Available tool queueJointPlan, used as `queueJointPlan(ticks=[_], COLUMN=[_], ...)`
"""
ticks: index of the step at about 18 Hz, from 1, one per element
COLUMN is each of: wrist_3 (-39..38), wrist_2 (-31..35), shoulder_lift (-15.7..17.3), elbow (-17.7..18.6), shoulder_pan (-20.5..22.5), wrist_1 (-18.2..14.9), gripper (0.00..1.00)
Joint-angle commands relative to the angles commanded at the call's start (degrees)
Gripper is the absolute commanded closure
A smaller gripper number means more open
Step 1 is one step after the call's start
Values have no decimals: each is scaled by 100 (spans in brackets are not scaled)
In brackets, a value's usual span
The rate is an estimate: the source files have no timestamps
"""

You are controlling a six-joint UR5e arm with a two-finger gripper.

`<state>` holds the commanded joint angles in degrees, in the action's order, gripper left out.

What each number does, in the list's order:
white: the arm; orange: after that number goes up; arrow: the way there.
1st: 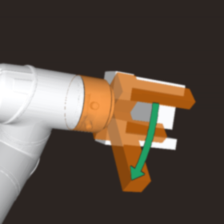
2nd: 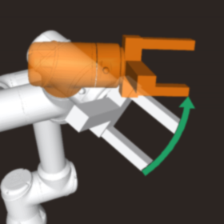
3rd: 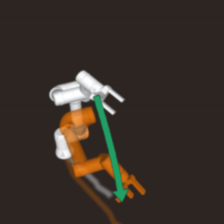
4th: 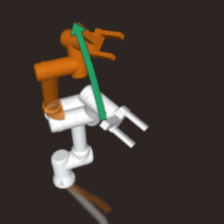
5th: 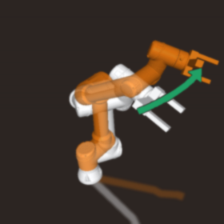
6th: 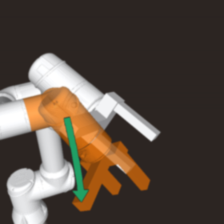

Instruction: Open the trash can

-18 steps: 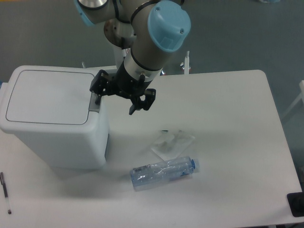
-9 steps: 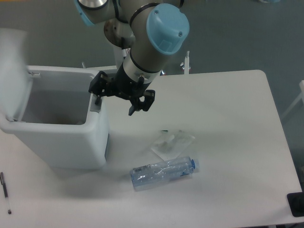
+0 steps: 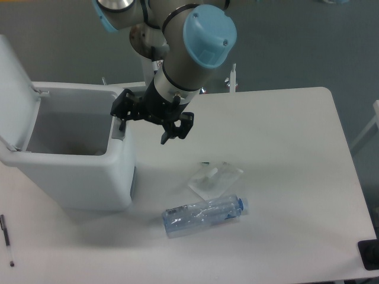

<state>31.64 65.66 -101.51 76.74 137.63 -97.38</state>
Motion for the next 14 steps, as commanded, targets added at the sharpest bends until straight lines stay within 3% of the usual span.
queueJointPlan(ticks=[5,8,11,14], wrist_3=[44,61,149,771], wrist_2=[17,166,754,1203], shoulder_lift=[-52,-184,-403,-579], elbow=[-220,-159,-159,-133], shoulder_pan=[246,282,282,430], wrist_1=[140,666,1202,1415], gripper=[0,0,0,0])
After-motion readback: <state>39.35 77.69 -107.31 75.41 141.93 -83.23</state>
